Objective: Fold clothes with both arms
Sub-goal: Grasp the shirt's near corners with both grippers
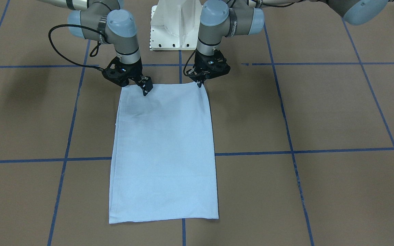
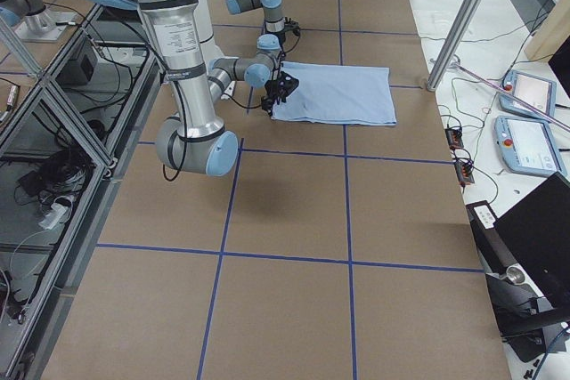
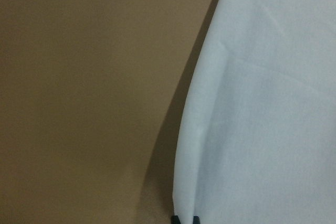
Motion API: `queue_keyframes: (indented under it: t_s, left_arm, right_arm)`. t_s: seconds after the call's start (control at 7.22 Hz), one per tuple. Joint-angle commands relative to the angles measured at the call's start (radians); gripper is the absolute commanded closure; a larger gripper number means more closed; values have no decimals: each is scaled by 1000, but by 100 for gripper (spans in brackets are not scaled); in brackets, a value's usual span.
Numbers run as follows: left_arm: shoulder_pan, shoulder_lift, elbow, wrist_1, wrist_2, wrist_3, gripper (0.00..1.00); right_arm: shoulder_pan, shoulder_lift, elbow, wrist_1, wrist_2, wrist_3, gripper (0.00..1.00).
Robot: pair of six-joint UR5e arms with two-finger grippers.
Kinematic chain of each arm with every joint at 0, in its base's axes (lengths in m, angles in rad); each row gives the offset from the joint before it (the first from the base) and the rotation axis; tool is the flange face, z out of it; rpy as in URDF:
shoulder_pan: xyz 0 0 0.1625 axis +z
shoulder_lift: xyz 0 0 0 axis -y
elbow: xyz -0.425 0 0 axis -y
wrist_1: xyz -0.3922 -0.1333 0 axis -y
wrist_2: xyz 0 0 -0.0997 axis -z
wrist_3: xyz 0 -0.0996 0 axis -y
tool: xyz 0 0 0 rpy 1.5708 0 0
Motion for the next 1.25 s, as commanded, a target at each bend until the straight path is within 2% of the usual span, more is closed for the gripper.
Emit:
queue_keyframes:
  t_s: [0.0,0.14,0.28,0.83,0.97,1.11]
  left_arm:
    - [0,1,0,1,0,0,100]
    - [0,1,0,1,0,0,100]
    - [0,1,0,1,0,0,100]
    - [0,-1,0,-1,0,2,100]
    - [0,-2,0,-1,2,2,100]
    - [0,-1,0,-6,2,2,100]
  right_arm:
    - [0,4,2,0,4,-1,80]
    - [0,10,5,0,8,-1,93]
    - [0,9,30,0,11,-3,100]
    - [4,16,33,0,13,-3,100]
    - [6,16,34,0,13,-3,93]
    - [9,16,33,0,13,-1,25]
